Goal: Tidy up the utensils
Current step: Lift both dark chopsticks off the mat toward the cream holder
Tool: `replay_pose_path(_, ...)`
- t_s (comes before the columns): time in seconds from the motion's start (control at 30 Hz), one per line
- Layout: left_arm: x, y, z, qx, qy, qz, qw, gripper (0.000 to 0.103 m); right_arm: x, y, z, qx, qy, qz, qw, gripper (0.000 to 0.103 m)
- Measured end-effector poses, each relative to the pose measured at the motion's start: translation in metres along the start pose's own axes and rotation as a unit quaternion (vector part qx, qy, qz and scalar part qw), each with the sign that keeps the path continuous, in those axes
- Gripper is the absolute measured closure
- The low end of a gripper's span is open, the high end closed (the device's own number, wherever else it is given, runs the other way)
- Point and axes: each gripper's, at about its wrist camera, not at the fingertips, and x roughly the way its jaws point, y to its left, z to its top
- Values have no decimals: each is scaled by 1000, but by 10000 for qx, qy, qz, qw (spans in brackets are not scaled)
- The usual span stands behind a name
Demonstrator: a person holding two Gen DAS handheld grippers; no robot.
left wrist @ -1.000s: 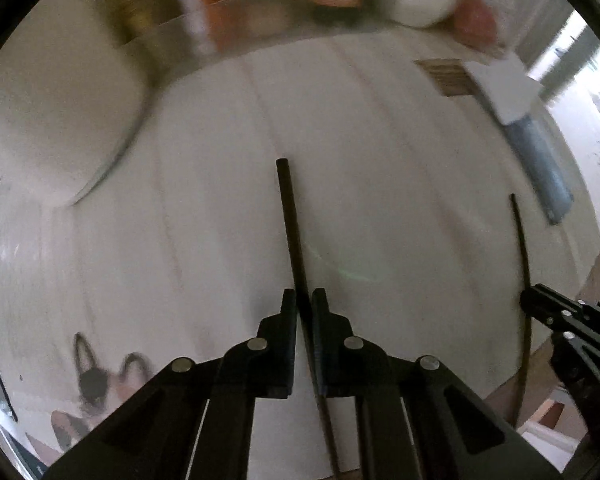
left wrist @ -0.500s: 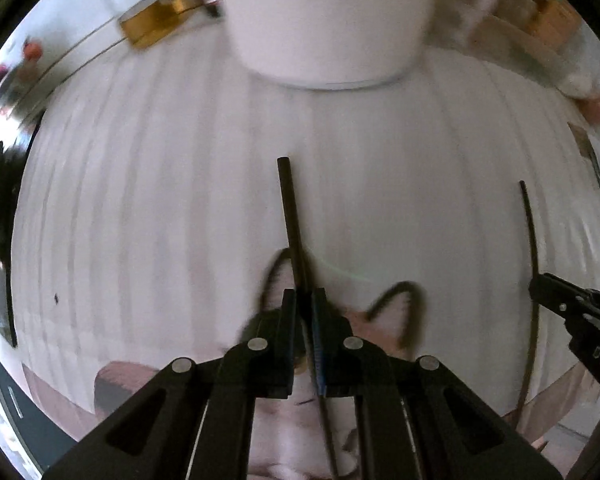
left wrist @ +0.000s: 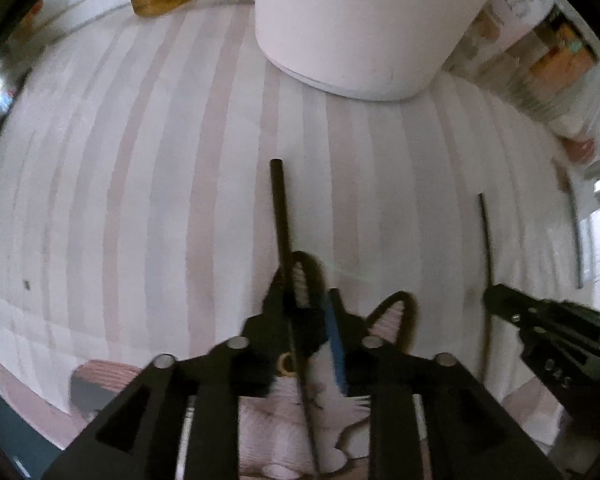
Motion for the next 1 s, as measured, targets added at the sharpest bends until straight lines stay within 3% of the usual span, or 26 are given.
replay_pose_path(0.17,0,20,10,-78,104,-185,9997,77,3,-31,11,217,142,225,9994,97)
replay_pose_path(0.33,-1,5,19,138,-4,202,9997,77,-1,-36,14,236,115,110,9996,97)
replay_pose_path(0.43,0,-4,24,377,-131,558,9976,85,-4,-24,11,105,77,-66,9999,97)
replay_pose_path(0.5,0,-7,29,487,-232,734,9958,98,-5,-19,13,-19,10,-206,9998,97)
replay_pose_path(0.67,-7,-4,37,418,-347,654,9964,99,-7,-10,20,-112,-127,-324,9993,98)
replay_pose_path(1.0,-62,-12,17,543,-759,347,9950,99,-51,-43,-20,185,-735,246,9968,98)
